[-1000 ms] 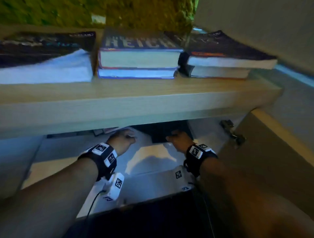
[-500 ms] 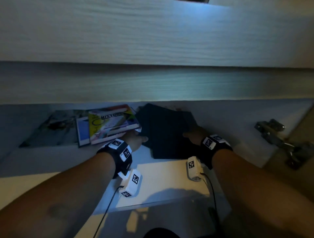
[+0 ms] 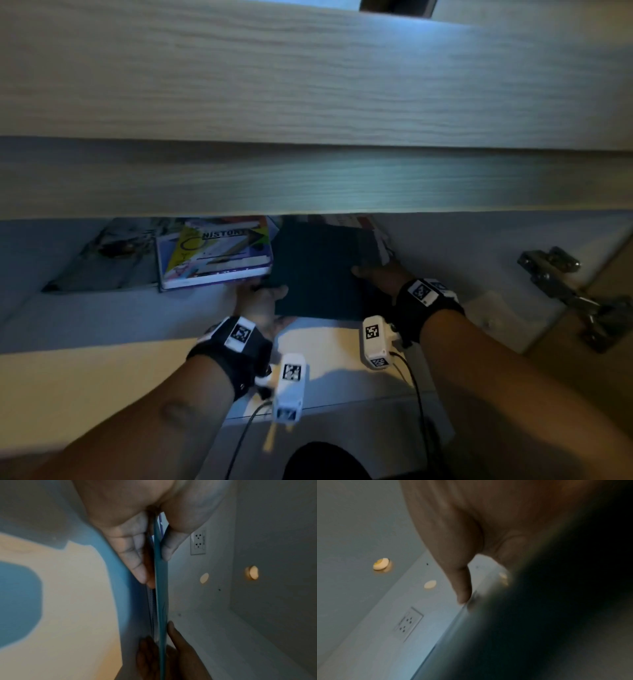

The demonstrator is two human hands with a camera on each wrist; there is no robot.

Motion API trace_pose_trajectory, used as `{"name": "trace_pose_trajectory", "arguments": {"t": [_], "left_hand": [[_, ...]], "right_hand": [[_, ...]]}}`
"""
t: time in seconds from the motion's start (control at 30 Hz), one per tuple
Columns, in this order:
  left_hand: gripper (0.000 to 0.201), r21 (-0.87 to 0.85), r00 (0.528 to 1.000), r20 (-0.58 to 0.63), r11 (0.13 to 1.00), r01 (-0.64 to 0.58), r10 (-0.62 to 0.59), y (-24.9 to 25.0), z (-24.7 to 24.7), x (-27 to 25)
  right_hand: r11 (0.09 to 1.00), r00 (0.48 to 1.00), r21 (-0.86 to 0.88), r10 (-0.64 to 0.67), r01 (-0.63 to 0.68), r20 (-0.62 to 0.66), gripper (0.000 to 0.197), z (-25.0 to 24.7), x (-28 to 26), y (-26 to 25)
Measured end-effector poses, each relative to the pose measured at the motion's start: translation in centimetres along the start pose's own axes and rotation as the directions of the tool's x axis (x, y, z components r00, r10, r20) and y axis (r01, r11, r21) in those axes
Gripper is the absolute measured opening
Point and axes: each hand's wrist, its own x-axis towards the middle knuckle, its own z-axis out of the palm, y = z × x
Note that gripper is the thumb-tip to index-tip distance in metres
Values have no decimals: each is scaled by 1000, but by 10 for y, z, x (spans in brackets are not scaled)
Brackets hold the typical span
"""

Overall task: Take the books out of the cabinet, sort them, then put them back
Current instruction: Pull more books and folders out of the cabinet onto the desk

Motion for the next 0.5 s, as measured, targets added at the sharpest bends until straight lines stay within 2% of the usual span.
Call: {"name": "trace_pose_trajectory", "arguments": {"t": [0.03,0.07,0.13,0.2,0.27,0.3,0.4,0.47,0.5], "left_hand": [[15,3,1000,-1,1000,-17,17,-8,-4,-9],[16,41,998,51,999,-29,27,-17,-8,-16],[16,219,987,158,976,-21,-14,-21,-15,-31],[21,420,982,173,907,-1,-79,-15,-28,-35],[22,585,986,144,811,-22,-77,0,-38,-31],[20,635,990,133,771,-54,-40,7,-42,-27],[12,670,971,179,703,-239,160,20,-45,-10],[20,713,917,198,592,-377,346,31,-45,-1],[23,760,878,202,496,-420,434,39,-48,5]], "right_hand": [[998,998,4,58,-58,17,83,-1,-1,2],[995,993,-4,102,-102,53,92,-2,-3,5],[992,986,34,120,-125,115,101,-3,7,18],[990,984,63,119,-128,134,89,0,-8,14],[995,988,29,87,-92,126,61,-3,-22,7],[996,992,20,87,-89,86,50,-7,-22,7],[989,996,116,89,-88,-3,38,-28,-16,12],[977,996,211,58,-41,-74,34,-40,-7,12],[968,994,252,41,-14,-101,42,-43,-7,6]]}}
